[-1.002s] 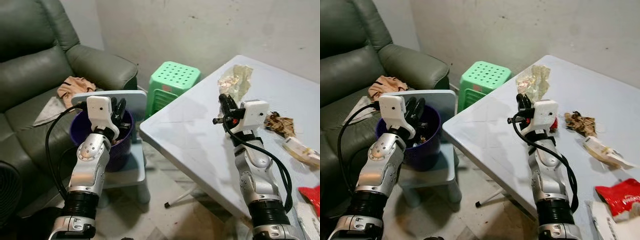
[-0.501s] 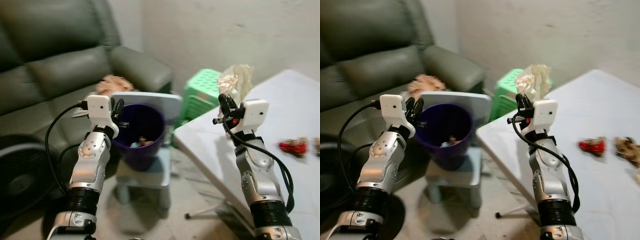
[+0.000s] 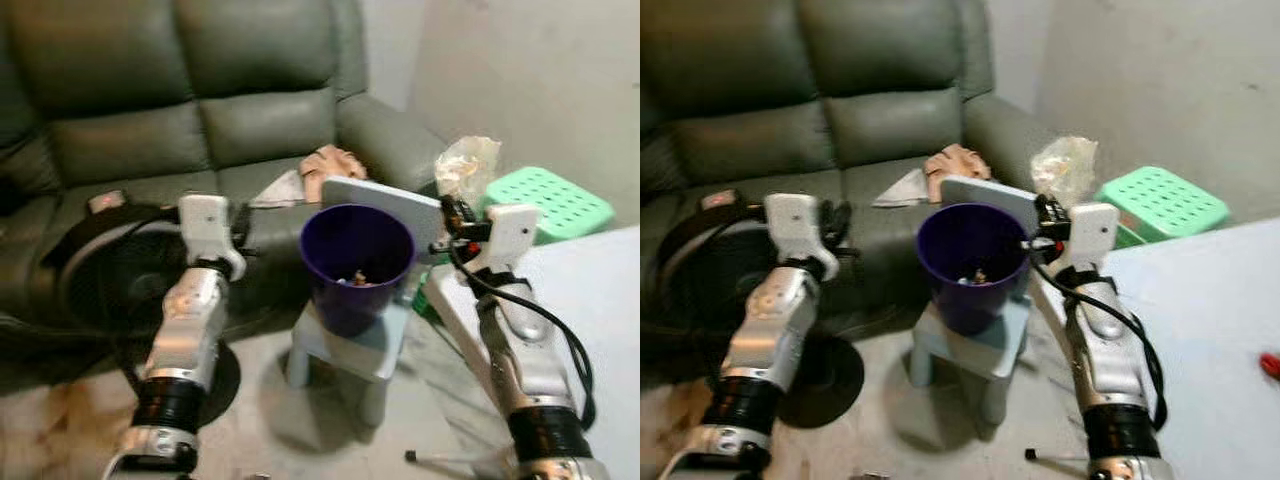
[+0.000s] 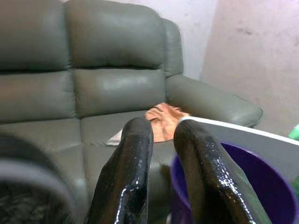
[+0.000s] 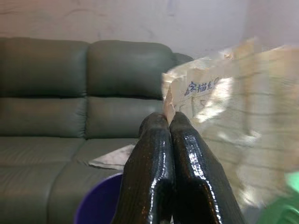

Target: Picking trash to rubbish bin

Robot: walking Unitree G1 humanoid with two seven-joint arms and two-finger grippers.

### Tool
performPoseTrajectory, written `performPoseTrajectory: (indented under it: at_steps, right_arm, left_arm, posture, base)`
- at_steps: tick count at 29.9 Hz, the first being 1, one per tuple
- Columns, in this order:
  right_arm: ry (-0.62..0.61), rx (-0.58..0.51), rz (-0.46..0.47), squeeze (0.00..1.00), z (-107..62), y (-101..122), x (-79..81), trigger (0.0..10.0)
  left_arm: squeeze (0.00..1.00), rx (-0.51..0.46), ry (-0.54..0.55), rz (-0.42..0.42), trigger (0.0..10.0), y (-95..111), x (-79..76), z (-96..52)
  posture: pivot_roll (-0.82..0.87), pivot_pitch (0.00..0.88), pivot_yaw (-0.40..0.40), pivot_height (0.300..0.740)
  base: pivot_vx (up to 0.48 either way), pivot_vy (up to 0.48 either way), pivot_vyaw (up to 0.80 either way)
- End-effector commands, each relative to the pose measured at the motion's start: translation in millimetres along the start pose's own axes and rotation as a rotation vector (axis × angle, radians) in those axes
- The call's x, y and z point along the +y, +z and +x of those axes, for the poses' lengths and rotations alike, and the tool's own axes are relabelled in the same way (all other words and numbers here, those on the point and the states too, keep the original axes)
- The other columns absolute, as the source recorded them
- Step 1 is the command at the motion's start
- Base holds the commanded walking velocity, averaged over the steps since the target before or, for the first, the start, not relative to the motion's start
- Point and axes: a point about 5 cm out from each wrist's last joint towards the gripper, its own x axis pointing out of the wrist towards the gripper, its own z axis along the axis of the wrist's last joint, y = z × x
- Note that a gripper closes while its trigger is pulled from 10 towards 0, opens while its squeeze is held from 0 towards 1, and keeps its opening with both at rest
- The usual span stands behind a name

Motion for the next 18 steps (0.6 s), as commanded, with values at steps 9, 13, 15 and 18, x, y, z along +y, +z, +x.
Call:
performPoseTrajectory:
  at_steps: [9, 13, 15, 18]
  right_arm:
    - [0.034, -0.023, 0.086, 0.0, 4.4, 4.7, 8.3, 10.0]
    - [0.049, -0.021, 0.092, 0.0, 4.9, 4.6, 10.4, 10.0]
    - [0.055, -0.021, 0.096, 0.0, 5.1, 4.6, 11.4, 10.0]
    - [0.056, -0.02, 0.097, 0.0, 5.2, 4.3, 11.7, 10.0]
  left_arm:
    - [0.0, 0.005, 0.011, -0.009, 10.0, -0.7, 8.2, -1.5]
    - [0.0, 0.002, 0.009, -0.005, 10.0, -0.1, 8.4, -1.3]
    - [0.0, 0.003, 0.009, -0.006, 10.0, -0.1, 8.5, -0.9]
    - [0.0, 0.002, 0.006, -0.007, 10.0, 0.5, 8.0, -0.6]
  posture:
    - [0.12, 0.008, -0.056, 0.74]
    - [0.12, 0.005, -0.056, 0.74]
    - [0.13, 0.001, -0.055, 0.74]
    - [0.13, 0.0, -0.054, 0.74]
  base:
    - [0.0, 0.0, 0.0]
    - [0.127, 0.0, 0.0]
    - [0.259, 0.0, 0.0]
    - [0.262, 0.0, 0.0]
